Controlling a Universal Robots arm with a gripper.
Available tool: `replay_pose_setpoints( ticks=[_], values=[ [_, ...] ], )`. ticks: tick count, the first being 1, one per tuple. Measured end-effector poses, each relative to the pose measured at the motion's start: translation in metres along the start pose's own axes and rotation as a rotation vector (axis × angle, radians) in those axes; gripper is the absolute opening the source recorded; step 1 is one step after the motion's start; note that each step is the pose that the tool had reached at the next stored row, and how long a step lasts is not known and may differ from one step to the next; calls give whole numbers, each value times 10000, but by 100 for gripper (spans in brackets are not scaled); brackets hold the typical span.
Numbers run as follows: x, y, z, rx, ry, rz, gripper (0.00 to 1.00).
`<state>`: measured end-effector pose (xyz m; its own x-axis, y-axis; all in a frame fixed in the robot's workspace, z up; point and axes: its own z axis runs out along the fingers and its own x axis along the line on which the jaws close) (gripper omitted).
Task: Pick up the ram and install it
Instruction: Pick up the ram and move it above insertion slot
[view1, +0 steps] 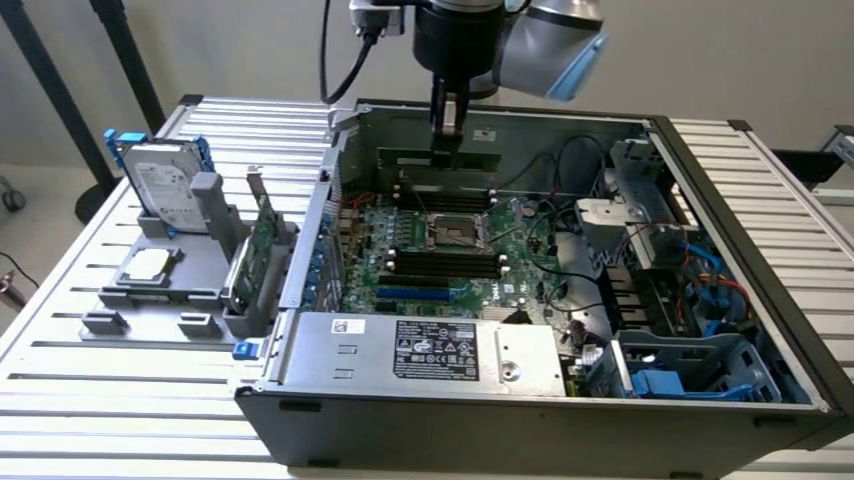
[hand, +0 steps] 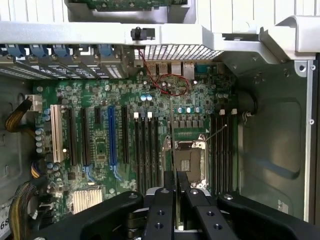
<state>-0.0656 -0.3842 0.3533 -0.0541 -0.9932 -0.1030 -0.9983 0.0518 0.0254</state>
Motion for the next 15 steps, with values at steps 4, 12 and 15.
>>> replay_pose_setpoints(
  ticks=[4,12,15],
  values=[
    [1,-91,56,7,94,2,14],
    [10,-150,177,26,228,27,14],
    [13,-163,205,49,358,48,14]
  ],
)
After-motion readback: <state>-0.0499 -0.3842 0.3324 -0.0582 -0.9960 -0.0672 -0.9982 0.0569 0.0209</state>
